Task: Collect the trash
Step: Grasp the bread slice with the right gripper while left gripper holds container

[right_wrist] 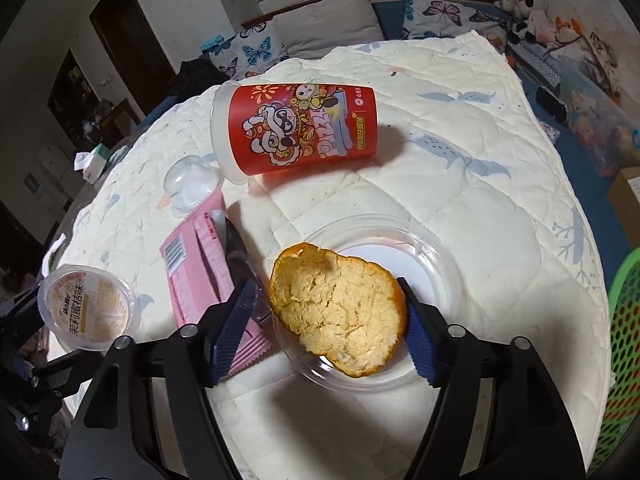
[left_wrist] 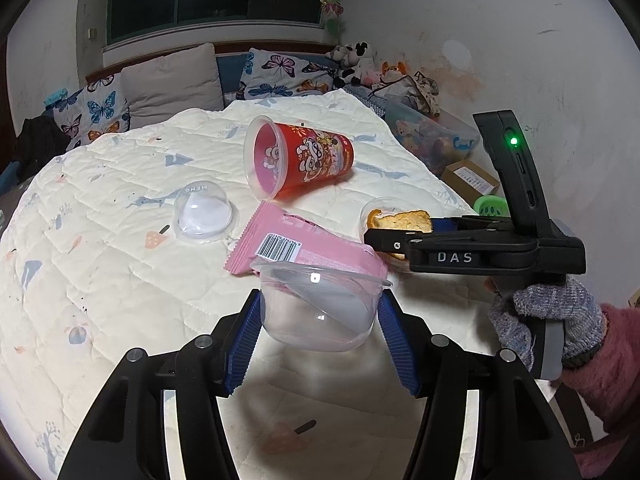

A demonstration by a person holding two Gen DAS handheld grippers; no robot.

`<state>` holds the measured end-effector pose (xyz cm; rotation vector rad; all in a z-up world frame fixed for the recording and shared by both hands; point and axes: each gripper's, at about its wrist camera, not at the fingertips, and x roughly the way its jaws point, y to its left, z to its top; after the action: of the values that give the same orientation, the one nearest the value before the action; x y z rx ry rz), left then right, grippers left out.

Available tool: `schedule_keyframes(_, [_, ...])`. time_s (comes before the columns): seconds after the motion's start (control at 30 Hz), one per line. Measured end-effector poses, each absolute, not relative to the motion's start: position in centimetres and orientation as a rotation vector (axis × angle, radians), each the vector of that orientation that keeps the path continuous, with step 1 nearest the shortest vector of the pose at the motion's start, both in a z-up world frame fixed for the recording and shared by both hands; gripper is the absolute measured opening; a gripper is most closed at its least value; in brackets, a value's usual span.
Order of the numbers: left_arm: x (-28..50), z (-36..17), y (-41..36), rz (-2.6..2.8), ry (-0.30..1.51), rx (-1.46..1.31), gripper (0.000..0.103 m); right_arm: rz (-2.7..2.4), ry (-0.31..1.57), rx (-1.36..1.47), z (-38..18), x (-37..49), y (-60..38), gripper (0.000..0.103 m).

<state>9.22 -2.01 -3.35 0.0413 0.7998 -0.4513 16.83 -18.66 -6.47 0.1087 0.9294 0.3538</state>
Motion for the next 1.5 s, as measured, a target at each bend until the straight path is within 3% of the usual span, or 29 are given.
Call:
schedule_keyframes(0.13, [9.2,-3.4,-1.9,-0.451,0.801,0.037,0.057,0.323,0.914,0.059,-6.7,16.7,-18.1,0.072])
schedule_keyframes(0.23, [9.2,-3.5,-1.7,-0.45,0.803,0.029,0.057,0.288,0.9,-0.005,-6.9,16.5,-17.6,0.064])
schedule_keyframes(0.6, [9.0,-2.8,-2.3,-0.46,0.786,0.028,0.057,0.352,0.856,0.11,-4.5,15.5,-19.8,0.049])
schedule_keyframes(1.5, [9.0,-3.2,-2.4,-0.463,0.803,-0.001,0.057,0.421,0.928,0.261,-6.5,15.6,-20.5,0.055])
